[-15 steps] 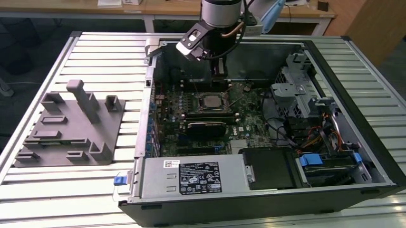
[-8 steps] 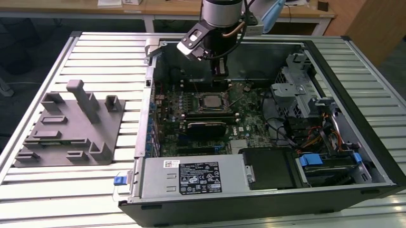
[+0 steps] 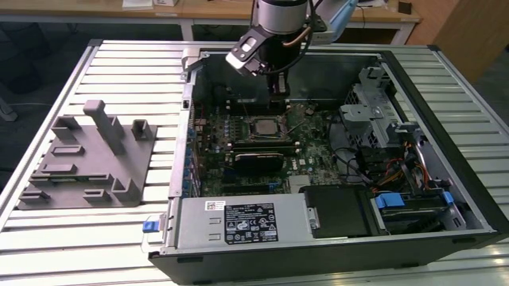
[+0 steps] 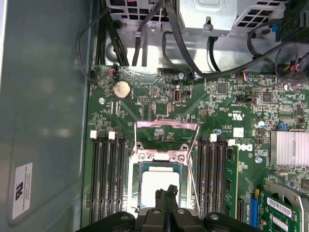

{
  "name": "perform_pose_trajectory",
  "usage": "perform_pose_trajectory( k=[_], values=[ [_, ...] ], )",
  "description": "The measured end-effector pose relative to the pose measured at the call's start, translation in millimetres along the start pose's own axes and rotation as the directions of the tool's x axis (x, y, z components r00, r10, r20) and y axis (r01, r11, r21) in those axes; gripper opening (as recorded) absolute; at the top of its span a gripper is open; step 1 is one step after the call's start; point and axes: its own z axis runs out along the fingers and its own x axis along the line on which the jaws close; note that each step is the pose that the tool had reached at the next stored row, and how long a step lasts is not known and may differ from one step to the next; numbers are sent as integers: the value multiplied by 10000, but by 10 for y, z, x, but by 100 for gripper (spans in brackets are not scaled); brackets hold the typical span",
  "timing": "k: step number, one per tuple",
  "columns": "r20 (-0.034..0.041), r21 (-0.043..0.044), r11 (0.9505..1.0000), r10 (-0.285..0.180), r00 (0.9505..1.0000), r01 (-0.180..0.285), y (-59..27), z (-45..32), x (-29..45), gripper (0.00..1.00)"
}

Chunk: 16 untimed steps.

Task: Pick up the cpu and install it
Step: 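Close the cpu cover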

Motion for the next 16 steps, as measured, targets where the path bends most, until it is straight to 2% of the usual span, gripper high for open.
perform_pose_trajectory(
  k=[16],
  values=[
    [0, -1, 10000, 0, 10000, 0, 136, 5, 5, 11]
  ],
)
